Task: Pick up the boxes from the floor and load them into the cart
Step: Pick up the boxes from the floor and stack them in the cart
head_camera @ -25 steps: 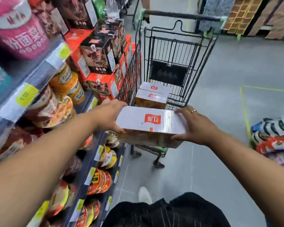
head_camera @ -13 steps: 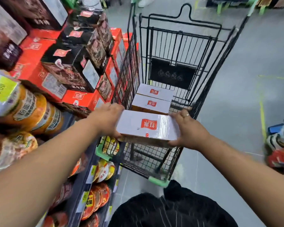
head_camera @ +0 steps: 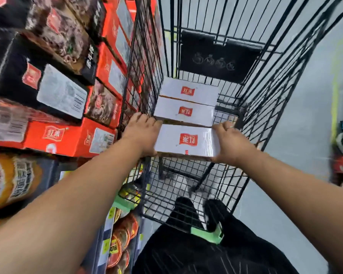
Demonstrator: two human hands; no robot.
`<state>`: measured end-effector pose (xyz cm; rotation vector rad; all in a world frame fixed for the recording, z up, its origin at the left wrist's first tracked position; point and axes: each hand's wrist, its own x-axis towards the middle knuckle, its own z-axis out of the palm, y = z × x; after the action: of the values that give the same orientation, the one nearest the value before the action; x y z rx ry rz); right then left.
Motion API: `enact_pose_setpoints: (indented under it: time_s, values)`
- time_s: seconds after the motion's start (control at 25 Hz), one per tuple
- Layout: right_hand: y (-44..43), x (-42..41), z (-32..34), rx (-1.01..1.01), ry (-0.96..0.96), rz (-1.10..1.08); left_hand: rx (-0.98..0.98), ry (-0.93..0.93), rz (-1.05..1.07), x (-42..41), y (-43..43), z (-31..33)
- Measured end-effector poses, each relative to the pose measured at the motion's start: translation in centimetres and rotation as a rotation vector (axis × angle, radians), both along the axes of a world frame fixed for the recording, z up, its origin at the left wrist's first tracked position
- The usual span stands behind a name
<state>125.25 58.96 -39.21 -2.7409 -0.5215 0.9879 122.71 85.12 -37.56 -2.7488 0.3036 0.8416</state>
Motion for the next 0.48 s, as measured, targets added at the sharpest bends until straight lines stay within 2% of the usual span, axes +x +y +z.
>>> enact_pose_setpoints:
  time_s: [0.16, 0.48]
  values:
    - [1.8, 0.5, -4.7, -0.030, 0.035, -0.083, 0.053, 0.031, -0.027, 2.0, 0.7, -4.6]
    - [4.4, 2.0, -11.3, -0.021, -0.001, -0.216, 0.098, -0.038, -0.046, 5.1, 2.0, -11.6]
